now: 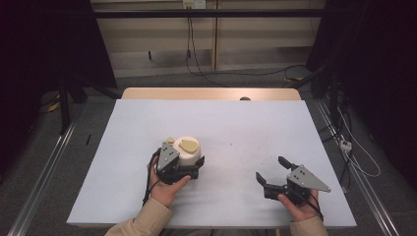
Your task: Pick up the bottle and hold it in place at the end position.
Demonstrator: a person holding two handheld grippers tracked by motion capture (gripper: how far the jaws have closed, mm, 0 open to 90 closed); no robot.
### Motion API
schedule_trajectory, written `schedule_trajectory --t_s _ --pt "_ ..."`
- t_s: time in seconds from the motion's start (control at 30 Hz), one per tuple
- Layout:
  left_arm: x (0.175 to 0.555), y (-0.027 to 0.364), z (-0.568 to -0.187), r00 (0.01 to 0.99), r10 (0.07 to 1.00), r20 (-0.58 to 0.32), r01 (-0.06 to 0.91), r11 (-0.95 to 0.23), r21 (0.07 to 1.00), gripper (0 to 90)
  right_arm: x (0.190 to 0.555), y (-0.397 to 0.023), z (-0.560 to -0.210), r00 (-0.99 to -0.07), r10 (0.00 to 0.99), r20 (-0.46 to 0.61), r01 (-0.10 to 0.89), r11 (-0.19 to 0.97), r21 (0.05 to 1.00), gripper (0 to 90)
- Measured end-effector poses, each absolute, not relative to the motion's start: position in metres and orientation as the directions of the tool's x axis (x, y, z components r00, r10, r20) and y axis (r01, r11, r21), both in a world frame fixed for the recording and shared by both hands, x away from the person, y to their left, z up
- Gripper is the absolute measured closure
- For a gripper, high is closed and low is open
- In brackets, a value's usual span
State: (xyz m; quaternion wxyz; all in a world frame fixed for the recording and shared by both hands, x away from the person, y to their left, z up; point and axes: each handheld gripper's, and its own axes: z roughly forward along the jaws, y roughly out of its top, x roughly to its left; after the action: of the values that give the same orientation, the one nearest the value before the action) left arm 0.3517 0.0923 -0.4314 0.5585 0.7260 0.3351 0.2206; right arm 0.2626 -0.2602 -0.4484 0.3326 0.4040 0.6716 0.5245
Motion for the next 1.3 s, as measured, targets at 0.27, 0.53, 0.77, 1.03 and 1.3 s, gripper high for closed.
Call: schedule_trajectory --t_s 0.27,0.53,0.77,1.03,1.3 --pt "0.362 0.089 -0.432 0.674 0.735 -0.074 0.255 -0.138 0.957 5.2 0.265 -0.257 -0.448 -0.465 0.885 -0.025 0.187 0.126 0.974 6.5" --pt "0.37 0.092 -0.429 0.663 0.745 -0.08 0.258 -0.126 0.958 5.2 0.268 -0.254 -0.448 -0.47 0.882 -0.006 0.195 0.111 0.975 6.2" --pt "0.375 0.09 -0.425 0.659 0.747 -0.084 0.255 -0.117 0.96 5.3 0.269 -0.254 -0.447 -0.467 0.884 -0.01 0.19 0.112 0.975 6.2" --pt "0.381 0.084 -0.428 0.668 0.741 -0.071 0.258 -0.141 0.956 5.3 0.269 -0.256 -0.447 -0.464 0.886 0.002 0.195 0.099 0.976 7.0" --pt "0.386 0.081 -0.422 0.662 0.745 -0.08 0.257 -0.125 0.958 5.3 0.269 -0.254 -0.447 -0.48 0.877 -0.002 0.193 0.107 0.975 7.2"
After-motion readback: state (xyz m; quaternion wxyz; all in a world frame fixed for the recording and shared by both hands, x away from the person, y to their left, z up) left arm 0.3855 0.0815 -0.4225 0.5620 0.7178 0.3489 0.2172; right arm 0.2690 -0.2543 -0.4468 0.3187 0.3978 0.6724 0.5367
